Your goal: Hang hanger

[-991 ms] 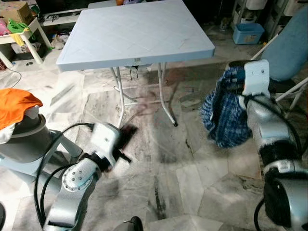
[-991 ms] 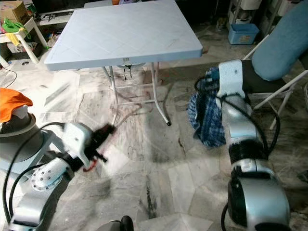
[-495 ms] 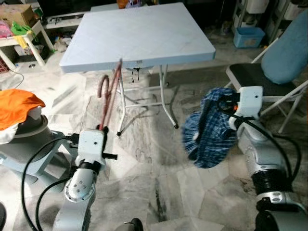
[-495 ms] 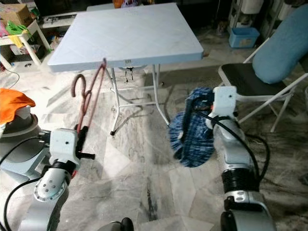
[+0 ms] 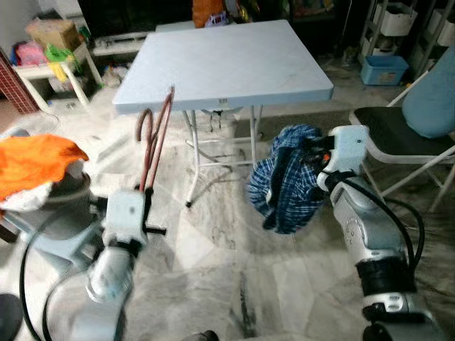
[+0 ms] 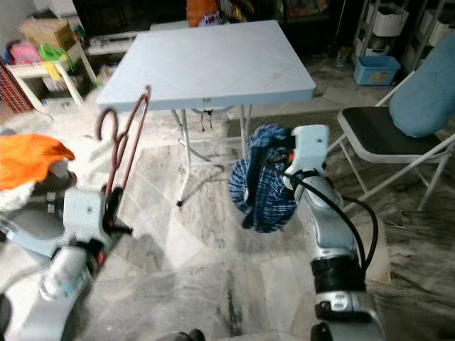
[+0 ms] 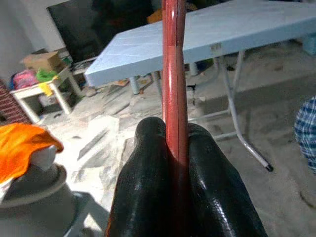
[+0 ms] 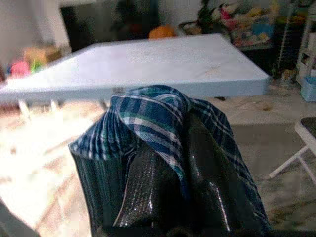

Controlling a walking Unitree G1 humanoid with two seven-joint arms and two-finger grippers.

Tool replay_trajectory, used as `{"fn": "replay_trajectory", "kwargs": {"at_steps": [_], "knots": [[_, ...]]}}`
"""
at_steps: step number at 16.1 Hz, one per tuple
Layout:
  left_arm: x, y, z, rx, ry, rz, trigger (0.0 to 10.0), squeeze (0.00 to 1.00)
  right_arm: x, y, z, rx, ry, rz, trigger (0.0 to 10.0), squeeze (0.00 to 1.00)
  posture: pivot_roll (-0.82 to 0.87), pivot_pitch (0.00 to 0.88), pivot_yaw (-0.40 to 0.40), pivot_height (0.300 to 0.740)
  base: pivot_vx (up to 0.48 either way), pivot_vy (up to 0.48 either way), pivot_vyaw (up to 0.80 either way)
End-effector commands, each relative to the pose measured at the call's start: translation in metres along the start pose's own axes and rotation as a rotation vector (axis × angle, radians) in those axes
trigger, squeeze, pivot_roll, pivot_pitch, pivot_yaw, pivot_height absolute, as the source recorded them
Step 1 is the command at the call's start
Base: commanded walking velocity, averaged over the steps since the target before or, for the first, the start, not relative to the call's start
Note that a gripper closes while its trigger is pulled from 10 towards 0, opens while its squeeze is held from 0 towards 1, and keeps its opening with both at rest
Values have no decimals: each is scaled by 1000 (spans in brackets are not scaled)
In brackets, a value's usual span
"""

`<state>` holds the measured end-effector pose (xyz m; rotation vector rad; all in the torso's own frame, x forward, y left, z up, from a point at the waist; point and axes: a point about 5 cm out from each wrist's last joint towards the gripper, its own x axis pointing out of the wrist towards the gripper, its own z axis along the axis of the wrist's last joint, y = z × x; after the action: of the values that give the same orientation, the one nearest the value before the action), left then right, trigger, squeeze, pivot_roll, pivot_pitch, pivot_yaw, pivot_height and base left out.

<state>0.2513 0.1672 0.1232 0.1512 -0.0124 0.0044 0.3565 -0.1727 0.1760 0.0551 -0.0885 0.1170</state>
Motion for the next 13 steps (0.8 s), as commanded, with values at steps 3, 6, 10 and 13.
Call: {"fn": "replay_trajectory", "kwargs": {"at_steps": [3,6,10,13], "knots": [[-2,22,11,-3,-13,109,10000,0,-10,-8,1,13,-61,-77,10000,0,41,0,213,740,0,0,0],[9,32,18,88,-14,-33,10000,0,-22,-6,-12,44,-44,-116,10000,0,21,0,244,740,0,0,0],[18,11,18,31,-48,-49,10000,0,-28,0,-13,46,-32,-86,10000,0,-15,0,169,740,0,0,0],[14,7,18,-46,-63,35,10000,0,-25,11,3,37,-83,4,10000,0,-31,0,128,740,0,0,0]]}}
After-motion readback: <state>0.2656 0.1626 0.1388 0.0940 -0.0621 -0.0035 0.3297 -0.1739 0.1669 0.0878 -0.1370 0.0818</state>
